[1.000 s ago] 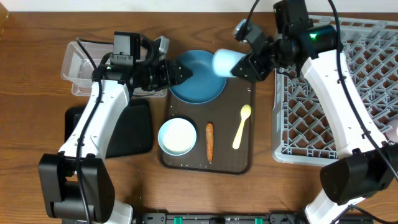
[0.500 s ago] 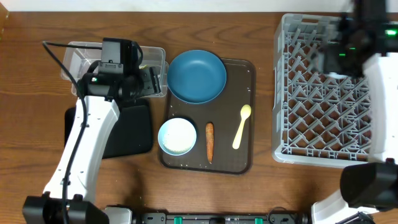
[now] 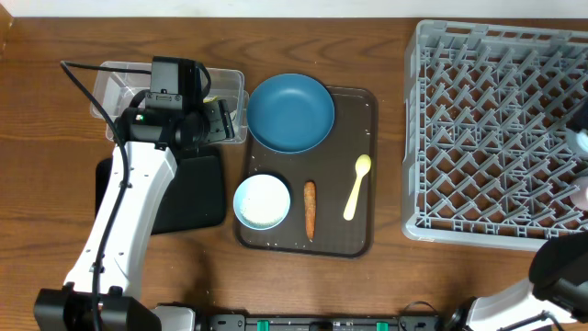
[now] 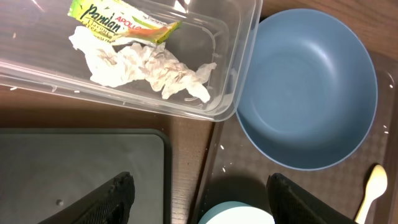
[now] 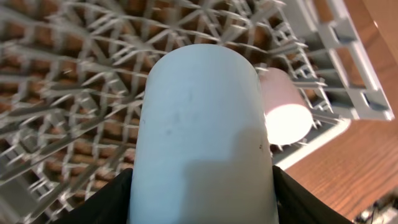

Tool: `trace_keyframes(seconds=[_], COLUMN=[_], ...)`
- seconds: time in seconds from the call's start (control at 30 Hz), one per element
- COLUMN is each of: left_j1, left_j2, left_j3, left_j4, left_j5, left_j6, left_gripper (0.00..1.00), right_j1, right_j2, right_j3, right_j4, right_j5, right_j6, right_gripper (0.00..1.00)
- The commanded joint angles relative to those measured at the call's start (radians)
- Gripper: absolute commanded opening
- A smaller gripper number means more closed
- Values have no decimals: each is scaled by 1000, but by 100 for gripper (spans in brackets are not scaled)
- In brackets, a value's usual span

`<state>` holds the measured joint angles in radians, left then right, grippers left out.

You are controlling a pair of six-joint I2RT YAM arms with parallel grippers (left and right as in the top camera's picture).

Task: Sort waste into correct bins and load items into the dishwasher rack
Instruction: 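Place the light-blue cup in the rack with the right gripper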

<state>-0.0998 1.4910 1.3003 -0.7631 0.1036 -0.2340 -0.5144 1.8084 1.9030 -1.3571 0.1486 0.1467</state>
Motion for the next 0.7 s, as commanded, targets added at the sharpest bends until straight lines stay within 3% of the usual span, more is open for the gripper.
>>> trace_keyframes(seconds=[0.0, 0.4, 0.47, 0.5, 0.53, 0.6, 0.63, 0.67], left_j1=[5, 5, 5, 5, 5, 5, 5, 5], left_j2=[-2, -2, -2, -2, -2, -2, -2, -2], left_j3=[6, 6, 6, 6, 6, 6, 6, 6], left_j4=[-8, -7, -7, -7, -7, -7, -7, -7], left_j5=[-14, -14, -14, -14, -14, -14, -14, -14], left_j6=[16, 16, 16, 16, 16, 16, 16, 16], left_gripper=[71, 71, 71, 71, 71, 71, 71, 71], right_j1=[-39, -55, -55, -55, -55, -55, -55, -55], right_j2=[60, 221, 240, 247, 253, 254, 253, 252], right_j3=[16, 16, 16, 16, 16, 16, 16, 16], right_j4=[0, 21, 21, 21, 19, 16, 17, 18], right_j5=[0, -11, -11, -11, -11, -11, -11, -10], right_j6=[16, 13, 13, 13, 13, 13, 13, 13], right_gripper=[1, 2, 6, 10, 21, 54, 77, 82])
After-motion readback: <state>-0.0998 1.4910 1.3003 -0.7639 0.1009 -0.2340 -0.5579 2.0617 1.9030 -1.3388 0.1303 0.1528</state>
